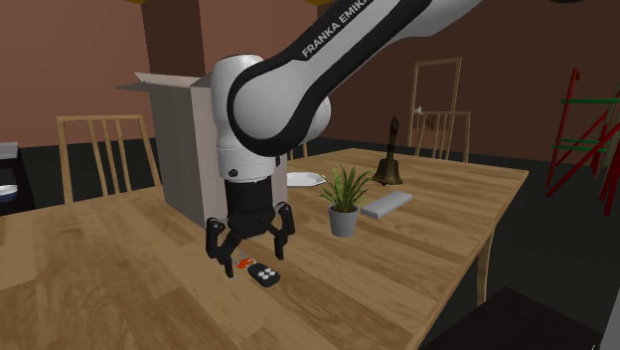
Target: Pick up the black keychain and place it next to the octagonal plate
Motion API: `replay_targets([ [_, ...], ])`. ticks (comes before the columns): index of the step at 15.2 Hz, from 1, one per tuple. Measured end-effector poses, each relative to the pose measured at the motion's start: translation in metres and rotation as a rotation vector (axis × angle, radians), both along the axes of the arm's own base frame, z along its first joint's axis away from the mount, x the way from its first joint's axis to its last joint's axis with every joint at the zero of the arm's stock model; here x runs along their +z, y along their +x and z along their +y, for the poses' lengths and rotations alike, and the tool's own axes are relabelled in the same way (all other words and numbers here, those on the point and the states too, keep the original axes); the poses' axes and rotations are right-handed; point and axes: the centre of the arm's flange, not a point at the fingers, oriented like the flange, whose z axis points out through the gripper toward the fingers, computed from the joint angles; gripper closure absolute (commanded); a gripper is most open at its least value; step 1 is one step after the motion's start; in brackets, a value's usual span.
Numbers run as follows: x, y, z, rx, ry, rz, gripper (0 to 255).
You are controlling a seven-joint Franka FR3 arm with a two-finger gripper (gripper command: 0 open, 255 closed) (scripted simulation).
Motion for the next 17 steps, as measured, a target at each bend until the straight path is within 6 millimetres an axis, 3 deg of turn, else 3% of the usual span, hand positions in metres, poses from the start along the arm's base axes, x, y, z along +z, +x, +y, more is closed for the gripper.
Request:
replay_targets([
  [1,0.000,0.000,0.000,0.000,0.000,0.000,255],
  [12,0.005,0.000,0.002,0.003,0.003,-0.004,255],
  [17,0.027,0.000,-0.001,0.000,0.000,0.000,255],
])
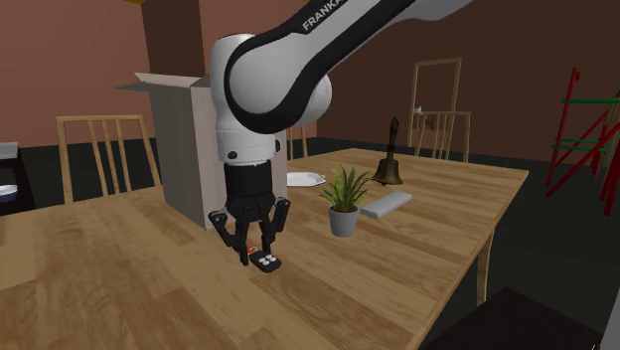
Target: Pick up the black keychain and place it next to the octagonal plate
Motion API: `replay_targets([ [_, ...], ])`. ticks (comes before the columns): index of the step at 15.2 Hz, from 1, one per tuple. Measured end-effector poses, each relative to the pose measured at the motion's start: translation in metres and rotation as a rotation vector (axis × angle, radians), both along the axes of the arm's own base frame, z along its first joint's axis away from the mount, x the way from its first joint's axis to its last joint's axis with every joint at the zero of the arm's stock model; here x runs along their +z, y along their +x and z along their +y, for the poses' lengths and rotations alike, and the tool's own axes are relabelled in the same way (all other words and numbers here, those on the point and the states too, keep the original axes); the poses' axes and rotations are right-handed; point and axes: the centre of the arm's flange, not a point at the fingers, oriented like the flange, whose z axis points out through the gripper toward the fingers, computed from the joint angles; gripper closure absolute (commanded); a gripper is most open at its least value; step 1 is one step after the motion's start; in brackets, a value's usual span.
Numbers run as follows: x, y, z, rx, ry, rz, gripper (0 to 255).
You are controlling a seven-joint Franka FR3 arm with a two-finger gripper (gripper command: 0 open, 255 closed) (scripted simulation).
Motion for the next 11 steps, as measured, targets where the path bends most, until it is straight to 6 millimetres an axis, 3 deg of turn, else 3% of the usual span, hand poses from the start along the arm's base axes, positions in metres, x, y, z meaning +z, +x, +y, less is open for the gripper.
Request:
replay_targets([
  [11,0.056,0.000,0.000,0.000,0.000,0.000,255],
])
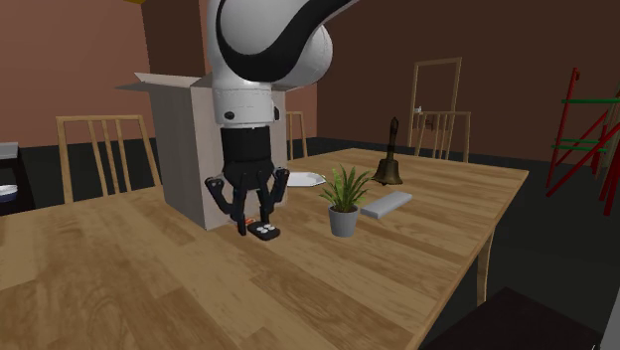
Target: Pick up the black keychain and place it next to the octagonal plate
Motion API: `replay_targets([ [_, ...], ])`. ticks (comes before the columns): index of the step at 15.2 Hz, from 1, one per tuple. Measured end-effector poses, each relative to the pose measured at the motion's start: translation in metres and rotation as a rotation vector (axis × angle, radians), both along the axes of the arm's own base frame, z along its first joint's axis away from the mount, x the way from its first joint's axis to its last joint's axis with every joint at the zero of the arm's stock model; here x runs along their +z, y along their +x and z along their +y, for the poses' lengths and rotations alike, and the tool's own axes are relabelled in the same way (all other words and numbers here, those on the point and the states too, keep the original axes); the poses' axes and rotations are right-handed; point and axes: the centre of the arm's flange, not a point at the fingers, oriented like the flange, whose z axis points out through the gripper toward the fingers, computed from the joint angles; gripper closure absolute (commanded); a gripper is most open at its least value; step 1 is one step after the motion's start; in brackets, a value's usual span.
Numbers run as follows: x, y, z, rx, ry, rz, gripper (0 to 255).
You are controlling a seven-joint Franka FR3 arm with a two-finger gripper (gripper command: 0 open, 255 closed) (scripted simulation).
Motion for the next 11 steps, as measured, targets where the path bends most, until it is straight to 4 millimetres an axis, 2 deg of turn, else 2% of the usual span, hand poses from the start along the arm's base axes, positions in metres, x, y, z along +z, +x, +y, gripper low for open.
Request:
replay_targets([
  [3,0.003,0.011,-0.025,-0.001,0.000,0.001,255],
  [11,0.002,0.054,-0.117,-0.001,0.000,0.001,255],
])
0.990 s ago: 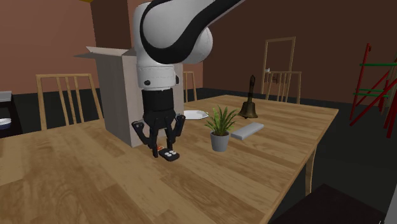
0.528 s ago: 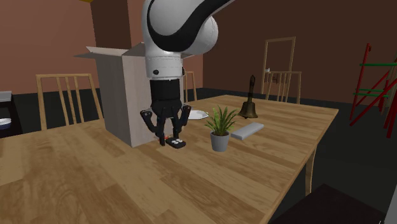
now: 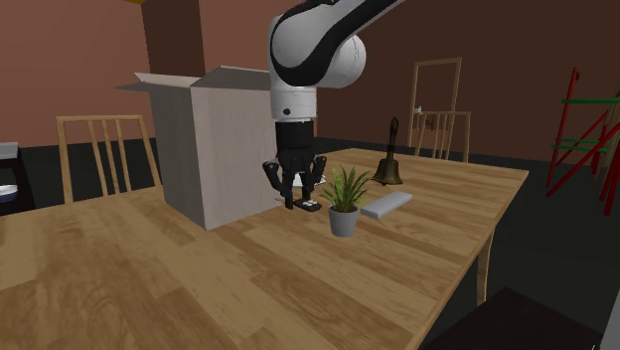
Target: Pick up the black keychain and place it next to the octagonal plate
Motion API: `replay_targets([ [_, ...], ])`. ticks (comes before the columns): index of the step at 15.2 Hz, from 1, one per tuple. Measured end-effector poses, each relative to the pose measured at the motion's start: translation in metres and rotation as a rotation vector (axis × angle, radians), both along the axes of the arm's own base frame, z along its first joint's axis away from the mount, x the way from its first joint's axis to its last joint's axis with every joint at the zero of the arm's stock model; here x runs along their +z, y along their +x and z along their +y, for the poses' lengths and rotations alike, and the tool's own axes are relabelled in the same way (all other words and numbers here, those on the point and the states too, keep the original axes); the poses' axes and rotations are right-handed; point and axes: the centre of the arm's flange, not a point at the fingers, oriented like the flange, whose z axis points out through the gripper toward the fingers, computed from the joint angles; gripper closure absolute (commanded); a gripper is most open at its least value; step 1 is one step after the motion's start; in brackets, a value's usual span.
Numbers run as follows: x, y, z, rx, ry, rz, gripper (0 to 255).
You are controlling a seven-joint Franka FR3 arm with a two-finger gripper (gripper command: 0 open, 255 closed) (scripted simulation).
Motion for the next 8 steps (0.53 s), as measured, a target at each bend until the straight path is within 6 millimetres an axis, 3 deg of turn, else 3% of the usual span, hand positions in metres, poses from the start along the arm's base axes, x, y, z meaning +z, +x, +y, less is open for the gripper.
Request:
replay_targets([
  [8,0.002,0.045,-0.096,0.000,0.000,0.000,255],
])
